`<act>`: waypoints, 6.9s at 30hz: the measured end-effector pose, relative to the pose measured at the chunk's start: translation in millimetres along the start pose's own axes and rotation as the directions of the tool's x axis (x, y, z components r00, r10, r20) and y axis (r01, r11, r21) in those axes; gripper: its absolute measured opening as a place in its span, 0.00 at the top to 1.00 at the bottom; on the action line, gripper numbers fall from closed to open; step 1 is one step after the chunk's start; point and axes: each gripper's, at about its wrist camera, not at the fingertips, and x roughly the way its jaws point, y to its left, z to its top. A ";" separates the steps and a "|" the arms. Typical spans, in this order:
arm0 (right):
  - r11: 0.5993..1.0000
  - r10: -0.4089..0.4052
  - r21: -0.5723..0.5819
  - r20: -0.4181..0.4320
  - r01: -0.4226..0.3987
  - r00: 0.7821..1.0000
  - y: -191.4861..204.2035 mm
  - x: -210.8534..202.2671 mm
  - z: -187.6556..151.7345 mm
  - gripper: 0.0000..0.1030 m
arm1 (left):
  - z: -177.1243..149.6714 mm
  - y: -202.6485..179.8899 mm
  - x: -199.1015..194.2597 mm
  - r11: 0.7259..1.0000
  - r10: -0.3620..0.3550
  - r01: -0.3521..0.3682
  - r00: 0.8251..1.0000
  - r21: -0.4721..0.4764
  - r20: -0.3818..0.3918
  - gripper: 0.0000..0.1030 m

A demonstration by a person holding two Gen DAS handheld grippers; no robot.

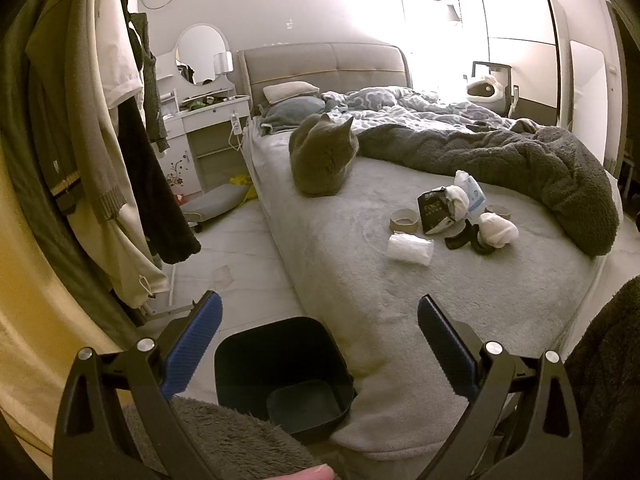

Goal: Collect trash

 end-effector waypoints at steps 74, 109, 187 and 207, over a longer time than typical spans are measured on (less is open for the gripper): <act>0.989 0.059 0.143 -0.133 -0.039 0.989 -15.9 107.3 19.7 0.03 | 13.9 -14.8 32.8 0.988 -0.151 0.152 0.986 0.013 -0.064 0.11; 0.955 0.228 0.249 -0.259 -0.163 0.939 -55.9 217.2 10.3 0.21 | 37.3 -74.8 192.7 0.890 -0.407 0.440 0.884 0.119 -0.229 0.25; 0.939 0.327 0.015 -0.355 -0.345 0.876 189.9 274.6 64.3 0.47 | -94.3 142.9 250.3 0.949 -0.195 0.006 0.794 -0.315 -0.576 0.44; 0.935 0.278 -0.031 -0.549 -0.352 0.788 257.6 339.0 17.9 0.48 | -112.8 197.7 215.3 0.930 -0.228 0.013 0.803 -0.367 -0.551 0.27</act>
